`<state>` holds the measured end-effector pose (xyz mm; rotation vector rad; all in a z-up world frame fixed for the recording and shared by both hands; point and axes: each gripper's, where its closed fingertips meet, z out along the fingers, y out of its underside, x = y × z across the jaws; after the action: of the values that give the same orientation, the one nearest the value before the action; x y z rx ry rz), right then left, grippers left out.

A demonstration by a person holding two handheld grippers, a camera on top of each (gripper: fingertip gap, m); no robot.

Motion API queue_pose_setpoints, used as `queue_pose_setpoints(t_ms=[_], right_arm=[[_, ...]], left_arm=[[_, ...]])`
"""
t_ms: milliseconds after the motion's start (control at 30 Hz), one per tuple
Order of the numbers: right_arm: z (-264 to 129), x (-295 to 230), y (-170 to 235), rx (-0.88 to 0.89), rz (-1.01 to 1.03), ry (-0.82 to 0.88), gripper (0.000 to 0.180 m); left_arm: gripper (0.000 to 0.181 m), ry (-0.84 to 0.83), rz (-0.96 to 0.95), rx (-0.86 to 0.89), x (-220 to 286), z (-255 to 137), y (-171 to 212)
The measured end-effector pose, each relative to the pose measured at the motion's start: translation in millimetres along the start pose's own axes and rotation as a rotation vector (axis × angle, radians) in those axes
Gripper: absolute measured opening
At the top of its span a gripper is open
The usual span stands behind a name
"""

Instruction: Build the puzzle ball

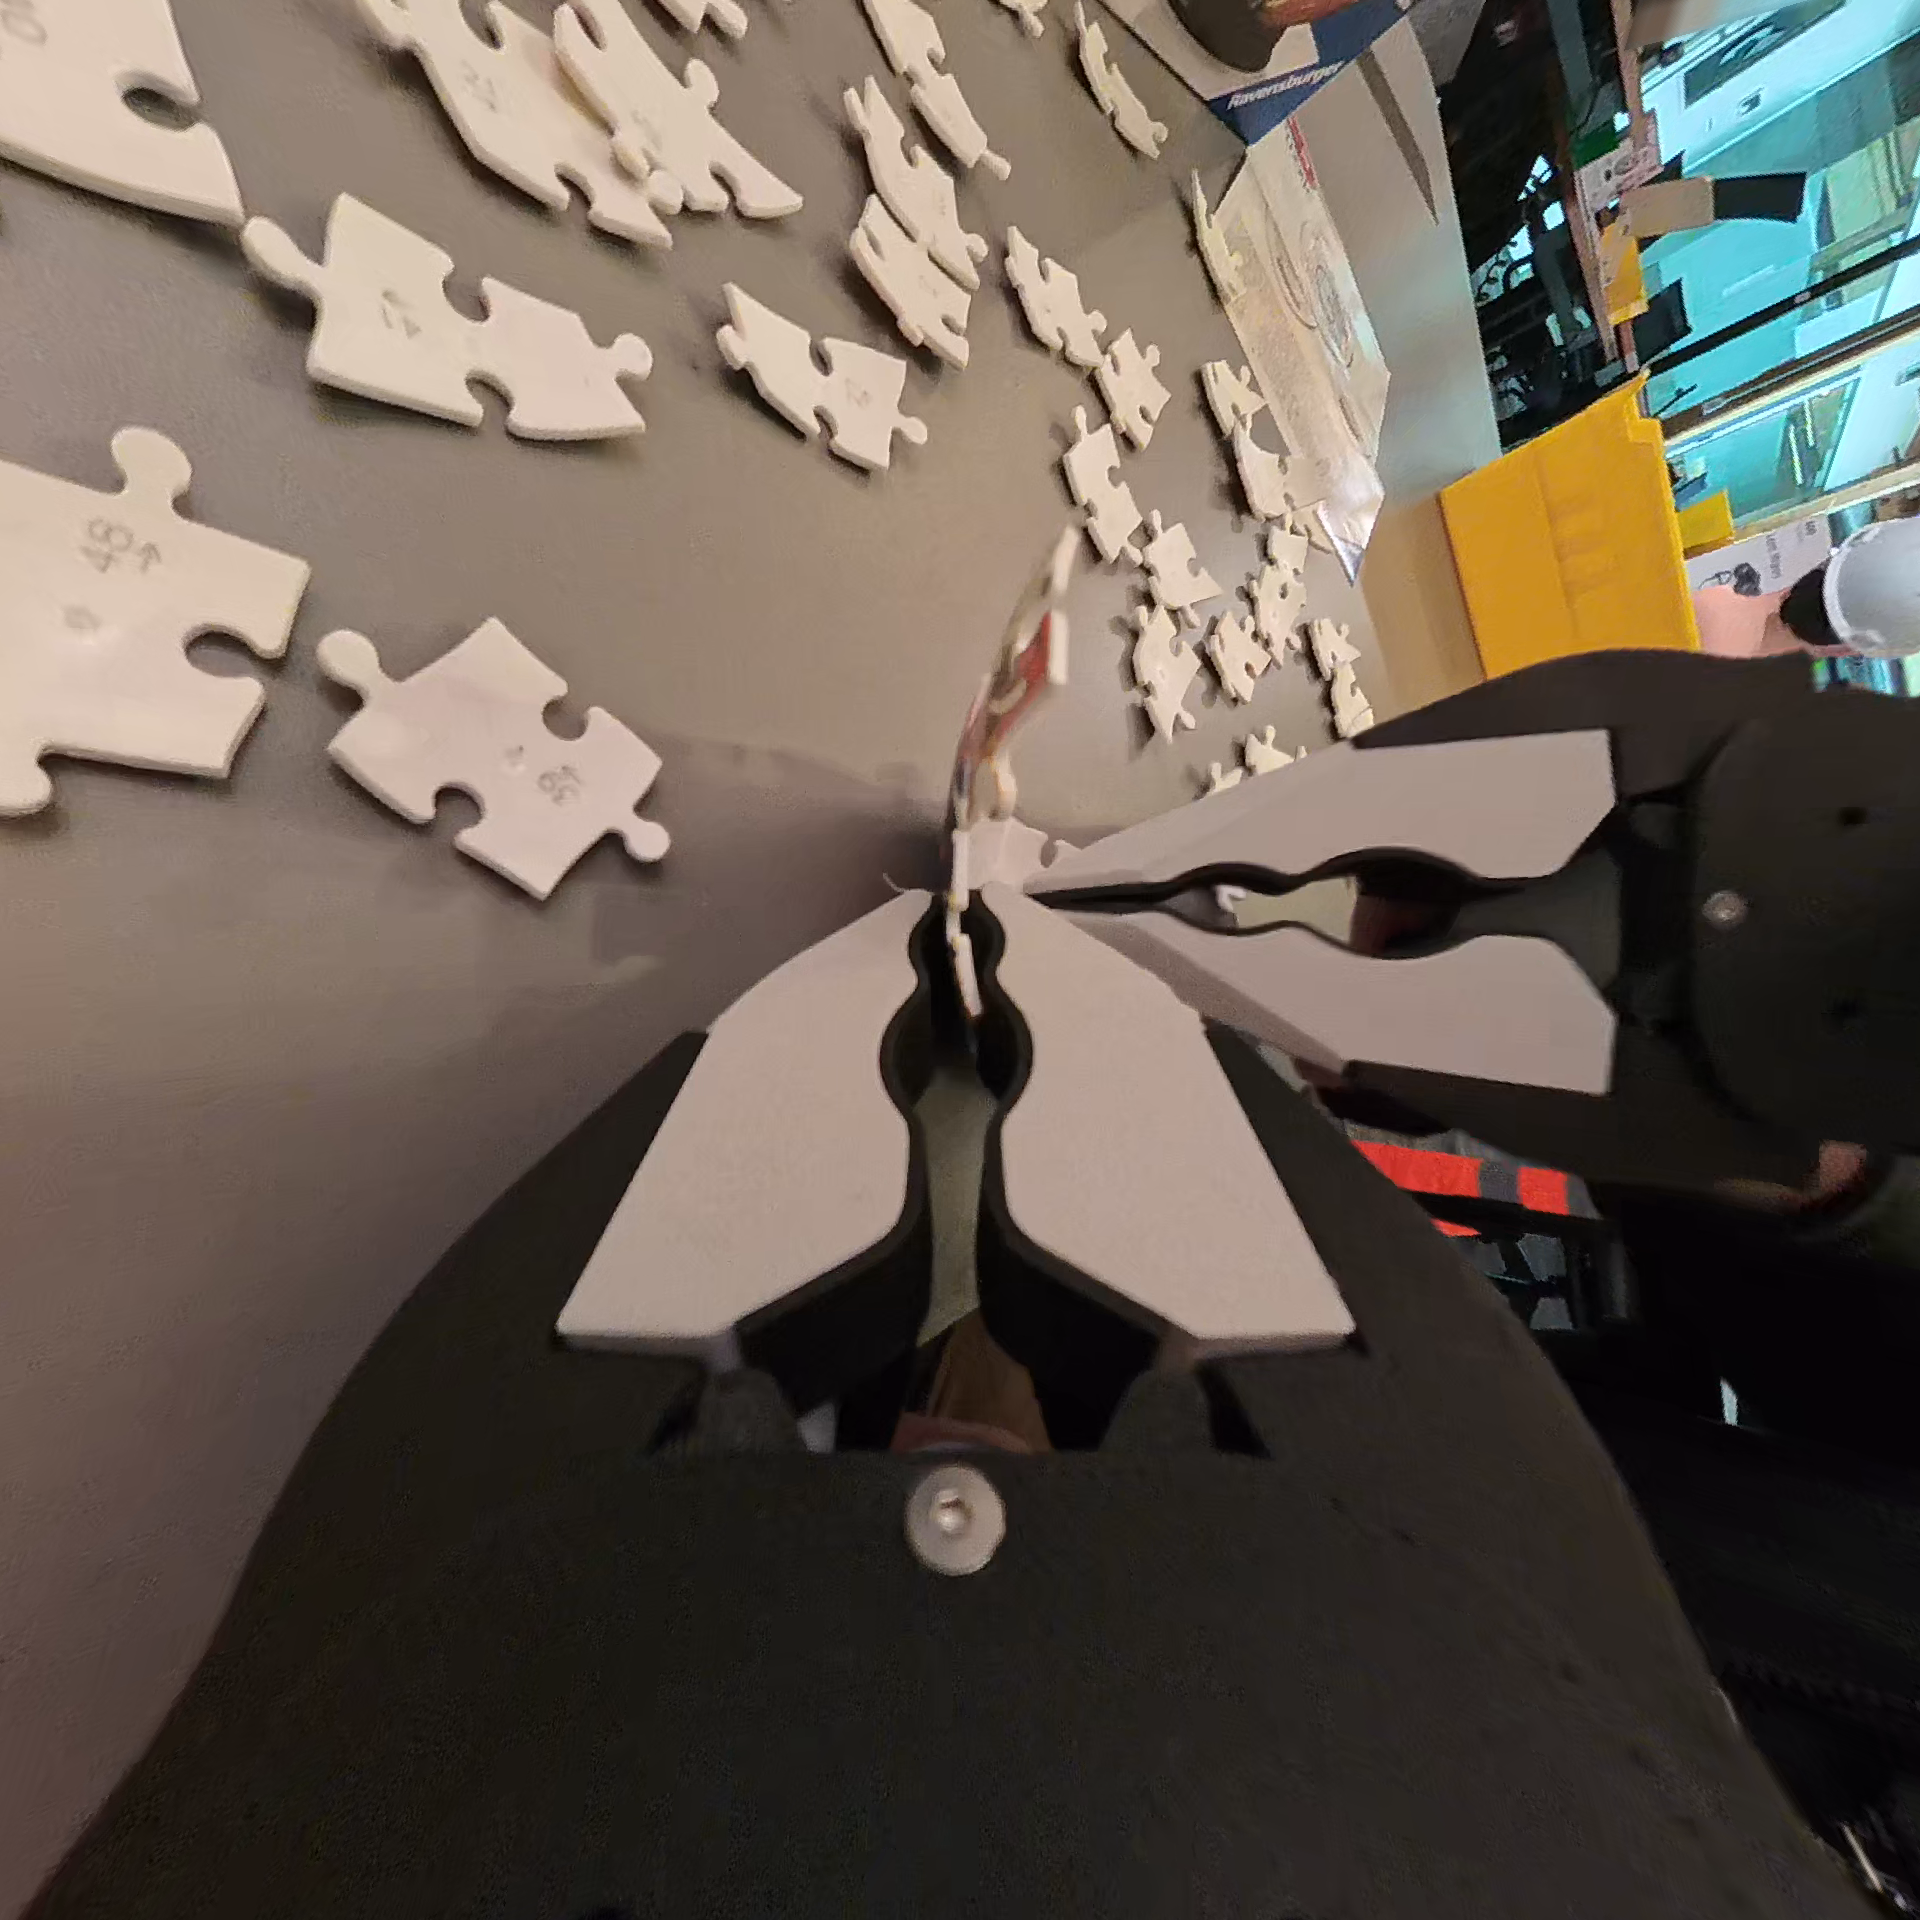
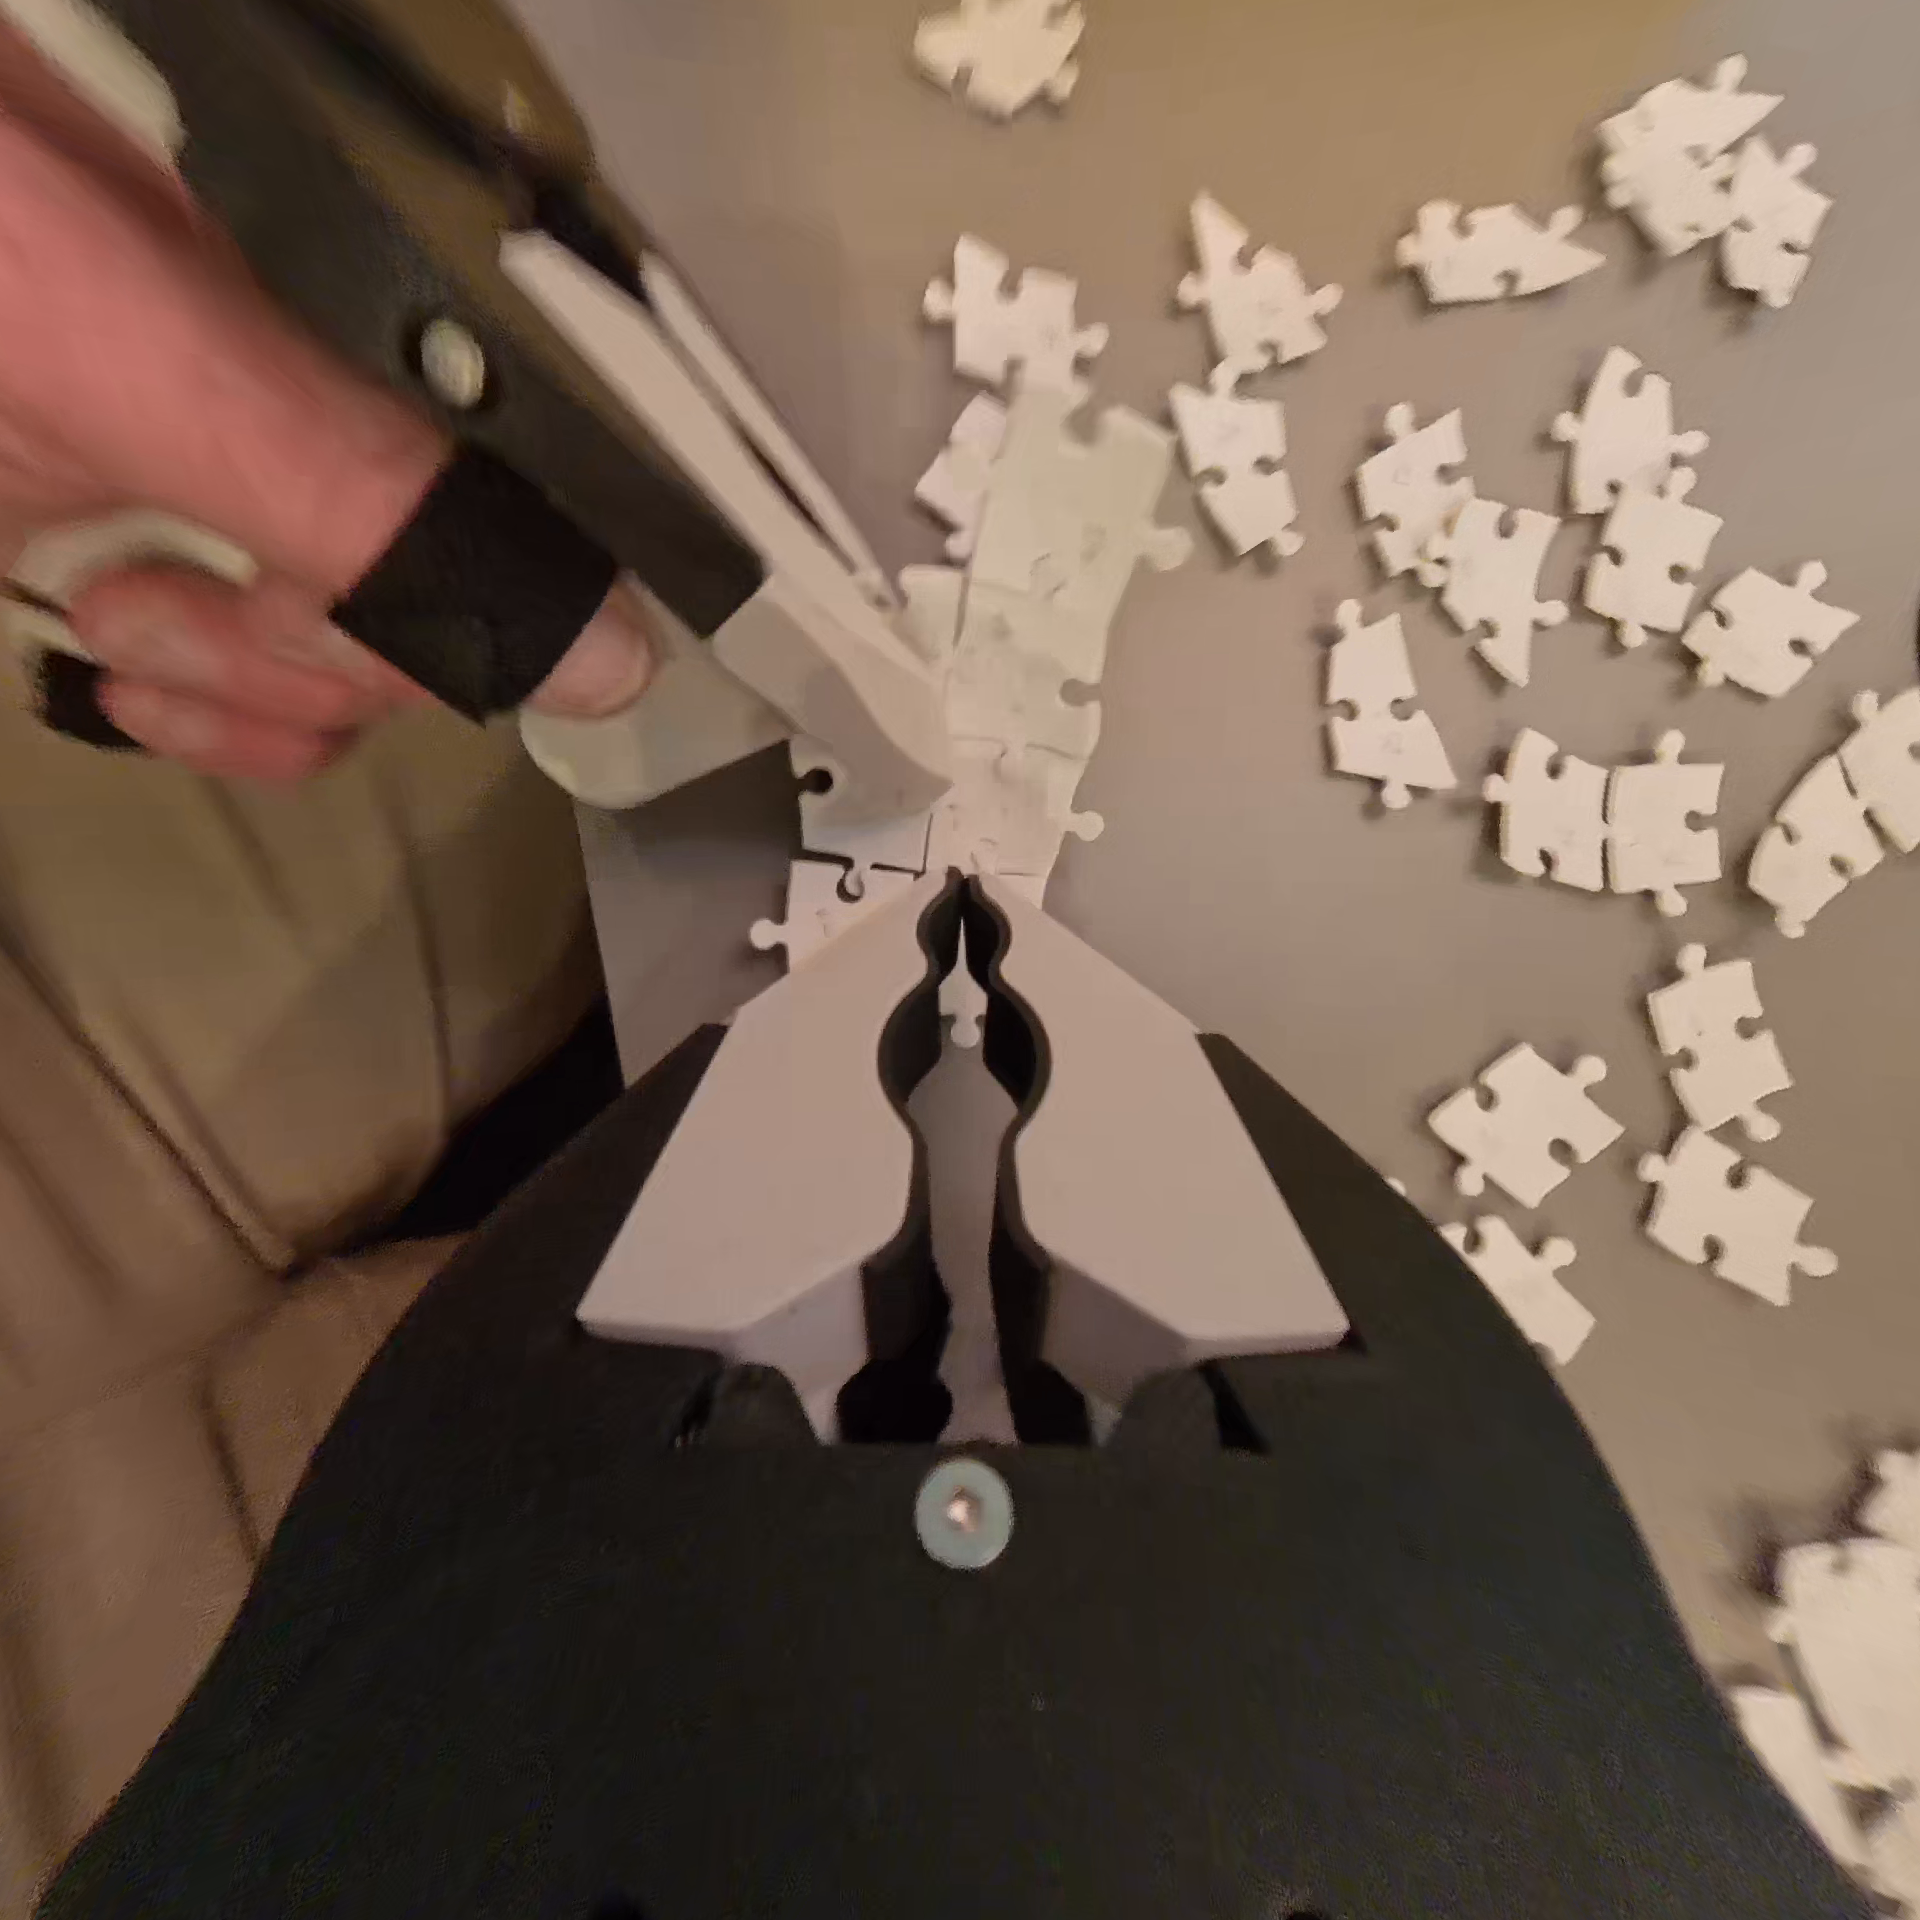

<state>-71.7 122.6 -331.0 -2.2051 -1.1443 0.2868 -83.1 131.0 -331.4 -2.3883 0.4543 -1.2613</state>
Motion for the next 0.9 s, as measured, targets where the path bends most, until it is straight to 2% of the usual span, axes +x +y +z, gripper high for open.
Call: queue_pose_setpoints(t_ms=[200,467,600,667,767,900], right_arm=[[-12,21,5,0.079,0.230,-0.104,0.005],[-14,17,9,0.100,0.315,-0.220,0.017],[-14,12,7,0.136,0.411,-0.336,0.017],[-12,13,9,0.124,0.415,-0.343,0.018],[-14,16,11,0.127,0.443,-0.338,0.030],[-25,15,18,0.114,0.455,-0.343,0.030]], left_arm=[[0.003,0.034,0.020,0.029,3,-1,-3],[0.003,0.075,0.017,0.059,8,-2,-4],[0.003,0.103,0.022,0.077,12,-3,-6],[0.003,0.115,0.027,0.083,14,-2,-6],[0.003,0.115,0.029,0.090,14,-1,-6],[0.003,0.084,0.033,0.133,9,-7,-14]])
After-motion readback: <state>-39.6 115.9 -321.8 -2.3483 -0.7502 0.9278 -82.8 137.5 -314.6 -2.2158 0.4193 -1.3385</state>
